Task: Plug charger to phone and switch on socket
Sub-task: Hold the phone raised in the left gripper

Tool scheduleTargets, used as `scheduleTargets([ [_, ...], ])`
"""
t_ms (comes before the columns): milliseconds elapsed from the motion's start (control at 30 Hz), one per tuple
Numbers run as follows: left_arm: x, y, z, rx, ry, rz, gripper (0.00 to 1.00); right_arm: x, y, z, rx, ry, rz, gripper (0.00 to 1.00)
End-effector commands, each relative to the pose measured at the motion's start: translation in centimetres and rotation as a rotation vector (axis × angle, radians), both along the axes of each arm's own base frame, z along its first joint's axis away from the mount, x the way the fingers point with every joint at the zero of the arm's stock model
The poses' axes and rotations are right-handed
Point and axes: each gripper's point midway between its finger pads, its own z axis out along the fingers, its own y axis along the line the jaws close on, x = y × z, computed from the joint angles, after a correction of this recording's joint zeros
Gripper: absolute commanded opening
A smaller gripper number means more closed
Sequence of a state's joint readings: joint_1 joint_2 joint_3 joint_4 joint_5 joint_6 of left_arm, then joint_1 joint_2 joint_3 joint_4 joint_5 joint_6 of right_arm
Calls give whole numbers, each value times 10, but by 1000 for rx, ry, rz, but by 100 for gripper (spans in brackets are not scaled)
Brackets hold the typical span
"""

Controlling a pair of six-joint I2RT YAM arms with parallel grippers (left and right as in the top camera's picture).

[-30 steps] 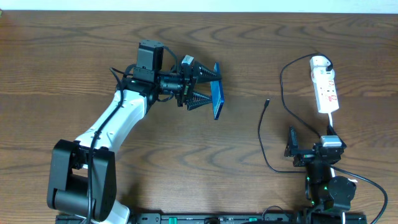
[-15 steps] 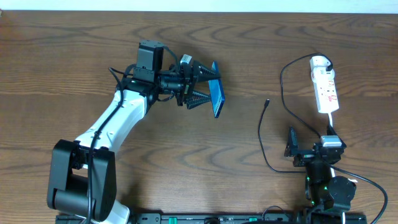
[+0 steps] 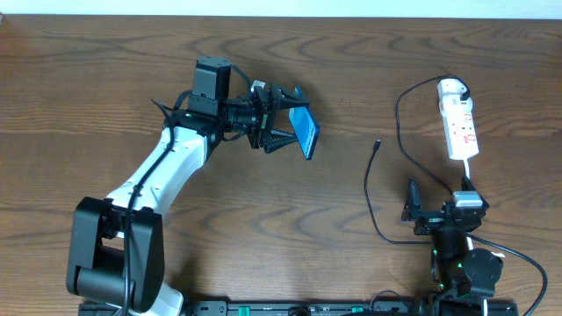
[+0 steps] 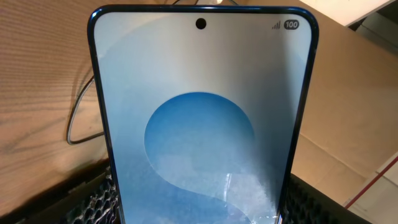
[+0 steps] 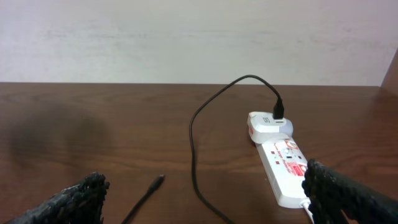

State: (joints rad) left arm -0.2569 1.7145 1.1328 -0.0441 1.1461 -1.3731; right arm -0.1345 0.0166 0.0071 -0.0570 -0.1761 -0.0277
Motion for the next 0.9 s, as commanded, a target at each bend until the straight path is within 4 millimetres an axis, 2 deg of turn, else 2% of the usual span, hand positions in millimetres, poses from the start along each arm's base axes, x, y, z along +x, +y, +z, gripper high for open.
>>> scheduleTargets([
  [0,-3,1,18,-27,-27,-8,76,0,0,-1,-11,-1,4,99],
  [300,11,6,8,72,-271,-6,76,0,0,0,-11,-1,5,99],
  [400,13,8,7,95,-333,-14,76,-1,7,1,11,-4,44,99],
  [500,15,9,5,109,-356,-11,77,-3,23,3,210,8,122,99],
  [633,18,10,3,138,-419,-17,76,-9,47,3,704,112,228,99],
  [700,20,11,2,151,-434,-14,76,-13,59,5,886,175,280,99],
  [800,22,12,1,160,-436,-6,76,-15,63,5,1018,219,289,99],
  [867,22,12,1,161,-436,-6,77,-14,60,5,1025,212,274,99],
])
